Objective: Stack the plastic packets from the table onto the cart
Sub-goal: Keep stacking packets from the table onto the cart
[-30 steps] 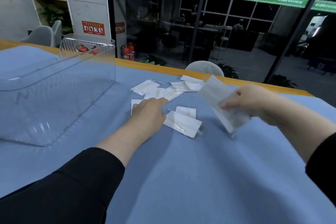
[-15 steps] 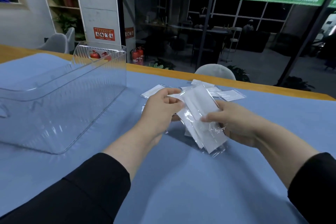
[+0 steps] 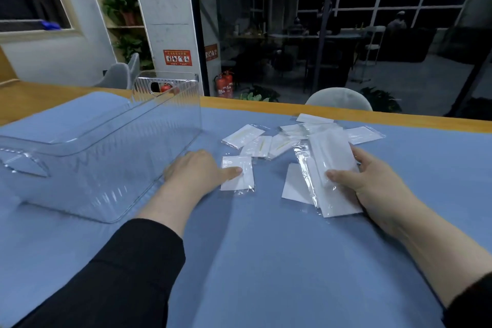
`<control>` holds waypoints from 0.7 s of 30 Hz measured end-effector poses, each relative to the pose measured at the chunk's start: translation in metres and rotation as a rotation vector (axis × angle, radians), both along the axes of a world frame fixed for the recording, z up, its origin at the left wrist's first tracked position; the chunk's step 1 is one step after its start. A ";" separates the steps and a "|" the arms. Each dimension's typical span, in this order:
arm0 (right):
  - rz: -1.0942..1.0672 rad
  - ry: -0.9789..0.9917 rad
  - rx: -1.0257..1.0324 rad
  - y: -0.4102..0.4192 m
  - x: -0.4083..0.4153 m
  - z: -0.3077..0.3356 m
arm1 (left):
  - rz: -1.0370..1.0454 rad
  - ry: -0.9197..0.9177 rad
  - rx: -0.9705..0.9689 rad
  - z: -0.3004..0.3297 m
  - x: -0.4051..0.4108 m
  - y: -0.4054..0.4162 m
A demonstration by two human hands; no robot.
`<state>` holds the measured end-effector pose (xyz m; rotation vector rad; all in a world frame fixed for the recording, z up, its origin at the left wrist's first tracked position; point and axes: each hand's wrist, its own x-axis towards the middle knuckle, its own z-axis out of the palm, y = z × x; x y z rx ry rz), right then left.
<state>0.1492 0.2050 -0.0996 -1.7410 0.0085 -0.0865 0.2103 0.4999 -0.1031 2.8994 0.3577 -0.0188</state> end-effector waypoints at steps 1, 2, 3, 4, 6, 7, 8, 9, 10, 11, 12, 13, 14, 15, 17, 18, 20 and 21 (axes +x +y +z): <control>0.006 0.002 -0.003 0.000 0.001 -0.001 | 0.001 0.001 0.014 0.000 0.000 -0.001; 0.013 0.002 -0.002 0.000 0.001 -0.002 | -0.008 0.007 0.029 -0.001 0.001 -0.003; 0.018 0.000 0.004 0.000 0.001 -0.002 | -0.011 0.030 0.047 0.000 0.001 -0.008; 0.018 0.001 0.008 -0.001 0.001 -0.002 | -0.009 0.053 0.060 0.000 0.002 -0.012; 0.018 0.001 0.019 -0.003 0.003 -0.003 | 0.010 0.063 0.062 0.001 0.004 -0.021; 0.021 0.003 0.023 -0.003 0.004 -0.004 | 0.018 0.056 0.041 0.002 0.004 -0.024; 0.022 0.006 0.027 -0.003 0.005 -0.004 | 0.028 0.046 0.019 0.001 0.005 -0.026; 0.022 0.008 0.033 -0.003 0.006 -0.004 | 0.043 0.037 -0.002 0.000 0.004 -0.027; 0.022 0.006 0.043 -0.003 0.007 -0.004 | 0.050 0.013 -0.029 -0.001 0.004 -0.028; 0.018 0.003 0.058 -0.003 0.008 -0.004 | 0.051 -0.016 -0.062 -0.002 0.002 -0.029; 0.015 0.000 0.082 -0.003 0.008 -0.004 | 0.036 -0.058 -0.109 -0.002 0.000 -0.029; 0.014 -0.001 0.116 -0.003 0.008 -0.004 | 0.011 -0.114 -0.179 0.000 -0.003 -0.032; 0.017 0.002 0.159 -0.004 0.009 -0.004 | -0.024 -0.182 -0.278 0.002 -0.006 -0.035; 0.021 0.010 0.206 -0.003 0.009 -0.004 | -0.055 -0.256 -0.391 0.005 -0.010 -0.039; 0.025 0.013 0.295 0.000 0.010 -0.004 | -0.096 -0.394 -0.606 0.013 -0.020 -0.052; 0.025 0.003 0.334 0.003 0.010 -0.003 | -0.110 -0.442 -0.694 0.017 -0.026 -0.061; 0.031 -0.020 0.399 0.010 0.010 0.000 | -0.151 -0.509 -0.843 0.021 -0.037 -0.080; 0.036 -0.025 0.418 0.014 0.010 0.001 | -0.166 -0.520 -0.896 0.021 -0.041 -0.089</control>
